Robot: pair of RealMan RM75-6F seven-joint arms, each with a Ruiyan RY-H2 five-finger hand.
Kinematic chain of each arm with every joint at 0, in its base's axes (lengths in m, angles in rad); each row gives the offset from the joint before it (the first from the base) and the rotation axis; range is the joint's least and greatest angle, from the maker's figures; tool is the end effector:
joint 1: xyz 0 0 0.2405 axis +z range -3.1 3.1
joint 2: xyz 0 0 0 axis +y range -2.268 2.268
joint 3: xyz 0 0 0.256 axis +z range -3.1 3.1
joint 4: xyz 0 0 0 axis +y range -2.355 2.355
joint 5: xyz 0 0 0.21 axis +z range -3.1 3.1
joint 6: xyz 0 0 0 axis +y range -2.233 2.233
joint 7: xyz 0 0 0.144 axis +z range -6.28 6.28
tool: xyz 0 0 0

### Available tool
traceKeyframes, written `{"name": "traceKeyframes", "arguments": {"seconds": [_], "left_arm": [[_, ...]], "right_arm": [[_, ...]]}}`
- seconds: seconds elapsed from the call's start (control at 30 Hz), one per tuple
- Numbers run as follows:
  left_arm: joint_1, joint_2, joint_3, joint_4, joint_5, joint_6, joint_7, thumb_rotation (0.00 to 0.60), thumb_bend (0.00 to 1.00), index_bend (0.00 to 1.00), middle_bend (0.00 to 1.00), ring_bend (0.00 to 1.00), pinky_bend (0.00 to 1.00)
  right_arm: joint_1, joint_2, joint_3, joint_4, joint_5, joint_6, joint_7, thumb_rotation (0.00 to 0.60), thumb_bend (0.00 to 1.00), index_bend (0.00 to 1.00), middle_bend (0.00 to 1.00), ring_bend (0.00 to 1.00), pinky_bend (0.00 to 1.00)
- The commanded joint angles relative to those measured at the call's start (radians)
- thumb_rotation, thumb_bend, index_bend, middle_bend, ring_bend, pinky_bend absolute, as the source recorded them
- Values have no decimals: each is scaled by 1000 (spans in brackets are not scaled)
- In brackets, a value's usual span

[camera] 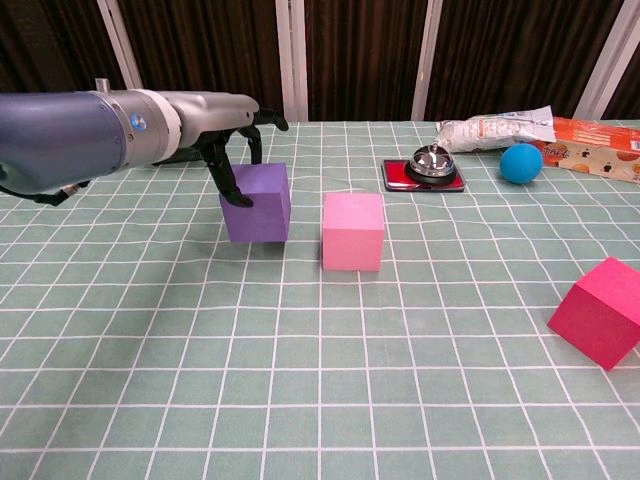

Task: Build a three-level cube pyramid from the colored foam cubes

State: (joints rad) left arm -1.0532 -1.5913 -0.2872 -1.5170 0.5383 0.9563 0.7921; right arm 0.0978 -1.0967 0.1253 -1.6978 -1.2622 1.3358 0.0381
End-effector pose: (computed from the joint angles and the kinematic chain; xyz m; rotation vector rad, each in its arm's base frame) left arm -0.0608 0.3880 -0.0254 -1.8713 -0.8976 -0.7377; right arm -0.3245 -0.1959 0.1594 1.1951 -1.1400 0.8539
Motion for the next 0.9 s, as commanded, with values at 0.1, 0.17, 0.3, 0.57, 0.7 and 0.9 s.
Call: {"name": "traceKeyframes", "arguments": {"seconds": [0.1,0.17,0.3,0.57,0.7,0.9], "left_arm": [[-25,-38,16,40,-14,-20,-13,600,330,0,354,34,108],[-32,-48,20,51,-15,-21,-17,600,329,0,354,34,108],[-45,-63,21,69,-18,-23,-25,600,329,0,355,34,108],[-70,-81,25,87,-26,-21,-29,600,329,0,354,34,108],[-82,-86,34,87,-41,-17,-16,600,330,0,353,34,108],[-91,-97,52,89,-43,2,-1,600,330,0,353,34,108]], "right_arm": [[1,0,1,-1,3,-3,3,600,317,0,0,0,0],[2,0,1,-1,6,-6,4,600,317,0,0,0,0],[2,-1,1,-2,9,-9,4,600,316,0,0,0,0],[4,0,3,-4,17,-15,6,600,317,0,0,0,0],[4,0,3,-6,19,-16,7,600,317,0,0,0,0],[3,2,3,-9,22,-18,10,600,317,0,0,0,0]]}}
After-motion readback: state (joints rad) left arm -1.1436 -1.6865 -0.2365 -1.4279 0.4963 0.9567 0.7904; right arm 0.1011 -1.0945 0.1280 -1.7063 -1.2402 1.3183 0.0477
